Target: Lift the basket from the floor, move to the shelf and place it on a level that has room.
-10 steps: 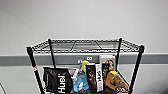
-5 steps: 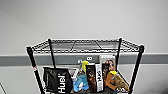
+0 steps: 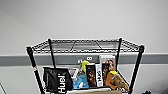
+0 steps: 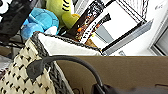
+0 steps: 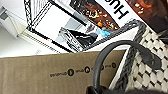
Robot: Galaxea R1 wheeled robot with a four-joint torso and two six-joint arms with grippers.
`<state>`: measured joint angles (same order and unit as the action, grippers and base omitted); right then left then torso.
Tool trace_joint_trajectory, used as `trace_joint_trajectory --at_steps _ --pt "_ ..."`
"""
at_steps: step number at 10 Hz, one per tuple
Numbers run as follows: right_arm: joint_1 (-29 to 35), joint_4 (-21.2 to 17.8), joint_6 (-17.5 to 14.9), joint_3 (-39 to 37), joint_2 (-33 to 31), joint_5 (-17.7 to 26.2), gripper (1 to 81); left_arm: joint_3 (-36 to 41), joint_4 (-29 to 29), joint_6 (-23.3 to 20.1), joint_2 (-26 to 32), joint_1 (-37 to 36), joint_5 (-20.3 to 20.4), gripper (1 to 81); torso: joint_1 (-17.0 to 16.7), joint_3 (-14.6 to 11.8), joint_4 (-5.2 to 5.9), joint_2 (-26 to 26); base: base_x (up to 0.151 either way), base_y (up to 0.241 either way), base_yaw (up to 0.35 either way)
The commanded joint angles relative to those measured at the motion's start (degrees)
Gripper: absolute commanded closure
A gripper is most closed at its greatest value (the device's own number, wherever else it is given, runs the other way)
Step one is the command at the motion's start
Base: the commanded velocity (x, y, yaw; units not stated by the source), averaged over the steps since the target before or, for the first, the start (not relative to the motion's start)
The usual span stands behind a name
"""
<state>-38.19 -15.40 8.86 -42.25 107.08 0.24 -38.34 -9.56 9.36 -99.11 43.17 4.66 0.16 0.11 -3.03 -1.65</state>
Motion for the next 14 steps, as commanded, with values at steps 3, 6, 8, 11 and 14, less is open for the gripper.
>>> trace_joint_trajectory --at_steps 3,6,8,11,14 --pt "11.6 -5.3 0.5 6.3 -2.5 -1.1 81.1 7.8 -6.0 0.0 2.9 -14.3 -0.2 81.1 0.0 0.0 0.00 0.0 0.000 0.000 0.000" --pt "14.7 -6.8 0.8 7.7 -3.8 -1.0 81.1 9.0 -10.5 0.0 4.5 -20.8 -2.8 81.1 0.0 0.0 0.00 0.0 0.000 0.000 0.000" --pt "17.7 -9.0 0.8 8.6 -4.6 -0.7 81.1 10.1 -12.6 0.0 5.3 -24.1 -5.0 81.1 0.0 0.0 0.00 0.0 0.000 0.000 0.000" --pt "22.0 -11.9 0.9 9.7 -4.8 0.6 81.1 11.2 -16.0 0.0 6.8 -29.0 -7.0 81.1 0.0 0.0 0.00 0.0 0.000 0.000 0.000" --pt "26.9 -15.3 0.9 10.6 -5.8 1.9 81.1 11.5 -20.7 0.2 8.0 -35.8 -10.4 81.1 0.0 0.0 0.00 0.0 0.000 0.000 0.000"
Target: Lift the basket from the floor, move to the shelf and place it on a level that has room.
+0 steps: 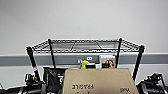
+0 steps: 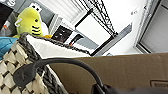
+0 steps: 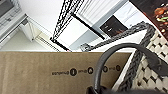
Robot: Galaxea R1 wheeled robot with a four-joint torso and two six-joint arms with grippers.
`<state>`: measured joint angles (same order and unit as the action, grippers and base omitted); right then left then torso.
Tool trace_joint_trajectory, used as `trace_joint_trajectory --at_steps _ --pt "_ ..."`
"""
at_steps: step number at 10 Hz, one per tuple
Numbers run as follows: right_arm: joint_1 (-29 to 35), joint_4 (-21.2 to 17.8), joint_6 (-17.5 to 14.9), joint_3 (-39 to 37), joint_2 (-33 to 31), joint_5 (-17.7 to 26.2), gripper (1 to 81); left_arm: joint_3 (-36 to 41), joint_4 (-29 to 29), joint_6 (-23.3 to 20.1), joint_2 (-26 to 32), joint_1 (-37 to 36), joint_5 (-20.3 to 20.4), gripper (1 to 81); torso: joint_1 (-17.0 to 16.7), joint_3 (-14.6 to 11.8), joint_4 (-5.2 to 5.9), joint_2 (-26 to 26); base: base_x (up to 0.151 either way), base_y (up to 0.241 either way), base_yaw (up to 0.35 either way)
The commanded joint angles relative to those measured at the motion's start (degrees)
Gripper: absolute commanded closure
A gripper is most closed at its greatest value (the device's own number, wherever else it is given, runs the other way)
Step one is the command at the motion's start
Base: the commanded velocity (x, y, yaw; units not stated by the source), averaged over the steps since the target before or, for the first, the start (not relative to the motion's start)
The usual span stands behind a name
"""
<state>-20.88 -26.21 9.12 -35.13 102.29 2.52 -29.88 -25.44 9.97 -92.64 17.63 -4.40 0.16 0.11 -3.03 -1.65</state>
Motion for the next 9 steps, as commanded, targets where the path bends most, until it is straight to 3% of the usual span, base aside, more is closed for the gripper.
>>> trace_joint_trajectory --at_steps 1,6,9 --pt "10.9 -5.3 0.7 3.8 -1.1 0.1 81.1 3.1 -6.4 -0.4 1.8 -12.5 -1.9 81.1 0.0 0.0 0.00 0.0 0.000 0.000 0.000" --pt "19.4 -11.1 0.8 4.8 -2.6 2.1 81.1 2.7 -12.9 0.0 2.1 -22.7 -6.1 81.1 0.0 0.0 0.00 0.0 0.000 0.000 0.000" --pt "24.2 -14.3 0.8 4.5 -2.6 3.5 81.1 1.6 -13.3 4.9 2.2 -29.4 -8.7 81.1 0.0 0.0 0.00 0.0 0.000 0.000 0.000"
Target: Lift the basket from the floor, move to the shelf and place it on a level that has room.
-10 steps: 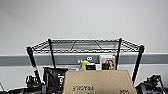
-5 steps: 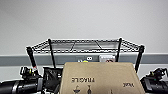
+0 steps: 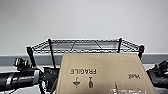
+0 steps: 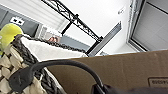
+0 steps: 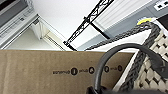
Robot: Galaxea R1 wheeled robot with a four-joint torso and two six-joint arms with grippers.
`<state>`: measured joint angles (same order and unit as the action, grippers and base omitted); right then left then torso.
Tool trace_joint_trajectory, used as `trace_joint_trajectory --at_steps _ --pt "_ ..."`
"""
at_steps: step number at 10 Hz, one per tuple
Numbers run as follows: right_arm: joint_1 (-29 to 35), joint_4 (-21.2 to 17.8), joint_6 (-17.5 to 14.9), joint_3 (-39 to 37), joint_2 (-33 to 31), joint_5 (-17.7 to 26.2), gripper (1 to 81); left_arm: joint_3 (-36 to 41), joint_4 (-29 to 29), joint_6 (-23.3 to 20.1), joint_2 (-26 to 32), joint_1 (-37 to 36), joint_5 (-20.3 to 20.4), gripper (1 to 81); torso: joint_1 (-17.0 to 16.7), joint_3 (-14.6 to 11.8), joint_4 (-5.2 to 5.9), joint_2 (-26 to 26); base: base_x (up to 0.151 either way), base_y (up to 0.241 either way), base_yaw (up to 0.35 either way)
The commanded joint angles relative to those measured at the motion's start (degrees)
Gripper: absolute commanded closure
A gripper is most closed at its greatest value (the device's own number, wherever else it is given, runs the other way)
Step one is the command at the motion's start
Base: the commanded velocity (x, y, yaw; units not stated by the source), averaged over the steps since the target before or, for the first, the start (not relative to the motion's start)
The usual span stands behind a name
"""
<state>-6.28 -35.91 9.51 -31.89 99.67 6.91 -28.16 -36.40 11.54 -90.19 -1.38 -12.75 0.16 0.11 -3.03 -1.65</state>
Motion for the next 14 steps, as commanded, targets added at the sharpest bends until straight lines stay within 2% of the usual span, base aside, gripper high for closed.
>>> trace_joint_trajectory --at_steps 1,4,8,11,14 --pt "11.4 -5.7 0.4 1.0 0.0 -0.5 81.1 -0.6 -2.4 5.2 -0.4 -13.2 -1.3 81.1 0.0 0.0 0.00 0.0 0.000 0.000 0.000" --pt "16.8 -7.7 2.5 -0.3 0.2 2.0 81.1 -2.6 -2.3 10.0 -1.2 -19.0 -4.1 81.1 0.0 0.0 0.00 0.0 0.000 0.000 0.000" --pt "23.3 -7.7 7.0 -2.7 1.2 5.2 81.1 -5.6 -1.9 15.5 -4.0 -25.8 -6.7 81.1 0.0 0.0 0.00 0.0 0.000 0.000 0.000" --pt "29.0 -7.6 11.3 -6.1 4.6 7.4 81.1 -9.1 -1.7 20.5 -6.1 -32.4 -9.3 81.1 0.0 0.0 0.00 0.0 0.000 0.000 0.000" --pt "32.9 -7.5 13.7 -7.6 6.3 8.3 81.1 -11.6 -1.7 24.0 -7.9 -37.6 -11.5 81.1 0.0 0.0 0.00 0.0 0.000 0.000 0.000"
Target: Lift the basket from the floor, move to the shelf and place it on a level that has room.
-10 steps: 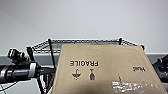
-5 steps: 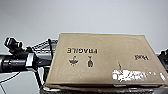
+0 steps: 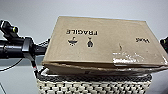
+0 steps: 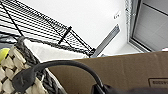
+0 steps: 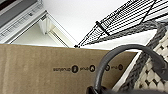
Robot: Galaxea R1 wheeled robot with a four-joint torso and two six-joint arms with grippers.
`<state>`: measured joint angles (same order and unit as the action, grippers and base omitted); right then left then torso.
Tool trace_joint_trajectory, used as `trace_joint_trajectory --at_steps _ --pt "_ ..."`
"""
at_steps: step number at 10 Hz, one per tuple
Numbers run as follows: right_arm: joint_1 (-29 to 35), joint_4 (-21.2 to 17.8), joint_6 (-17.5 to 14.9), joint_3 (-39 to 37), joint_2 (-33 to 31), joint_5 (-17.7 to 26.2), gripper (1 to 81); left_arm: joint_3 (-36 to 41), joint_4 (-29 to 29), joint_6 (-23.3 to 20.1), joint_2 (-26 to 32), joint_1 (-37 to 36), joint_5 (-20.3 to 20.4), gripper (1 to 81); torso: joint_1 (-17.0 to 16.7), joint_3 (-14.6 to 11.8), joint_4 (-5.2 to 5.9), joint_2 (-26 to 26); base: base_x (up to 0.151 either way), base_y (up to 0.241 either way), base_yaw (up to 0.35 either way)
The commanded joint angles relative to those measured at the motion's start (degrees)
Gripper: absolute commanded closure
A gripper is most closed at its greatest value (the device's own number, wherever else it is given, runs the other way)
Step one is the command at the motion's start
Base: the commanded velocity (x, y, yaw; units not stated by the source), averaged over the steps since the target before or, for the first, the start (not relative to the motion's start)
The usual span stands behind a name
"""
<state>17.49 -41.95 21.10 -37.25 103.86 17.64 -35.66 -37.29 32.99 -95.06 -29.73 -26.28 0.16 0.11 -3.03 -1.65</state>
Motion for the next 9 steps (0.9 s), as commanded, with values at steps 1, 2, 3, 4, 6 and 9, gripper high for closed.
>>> trace_joint_trajectory --at_steps 1,2,3,4,6,9 --pt "10.7 -1.5 3.1 -2.9 2.3 -1.5 81.1 -4.9 -0.8 3.1 -3.6 -10.3 1.8 81.1 0.0 0.0 0.00 0.0 0.000 0.000 0.000" --pt "12.4 -1.5 4.0 -3.6 2.5 -1.1 81.1 -5.7 -0.8 3.7 -4.4 -11.6 1.2 81.1 0.0 0.0 0.00 0.0 0.000 0.000 0.000" --pt "14.9 -1.4 5.3 -4.4 3.0 0.2 81.1 -6.8 -0.8 4.7 -5.2 -13.4 0.6 81.1 0.0 0.0 0.00 0.0 0.000 0.000 0.000" --pt "16.7 -1.2 6.6 -5.4 3.7 0.9 81.1 -7.8 -0.8 5.9 -6.3 -15.3 0.3 81.1 0.0 0.0 0.00 0.0 0.000 0.000 0.000" --pt "18.7 -0.9 8.2 -7.3 5.6 2.0 81.1 -9.9 -0.8 7.8 -8.2 -18.1 -1.3 81.1 0.0 0.0 0.00 0.0 0.000 0.000 0.000" --pt "21.8 -0.9 9.8 -11.4 8.2 3.2 81.1 -13.5 -0.7 8.7 -11.4 -19.7 -1.8 81.1 0.0 0.0 0.00 0.0 0.000 0.000 0.000"
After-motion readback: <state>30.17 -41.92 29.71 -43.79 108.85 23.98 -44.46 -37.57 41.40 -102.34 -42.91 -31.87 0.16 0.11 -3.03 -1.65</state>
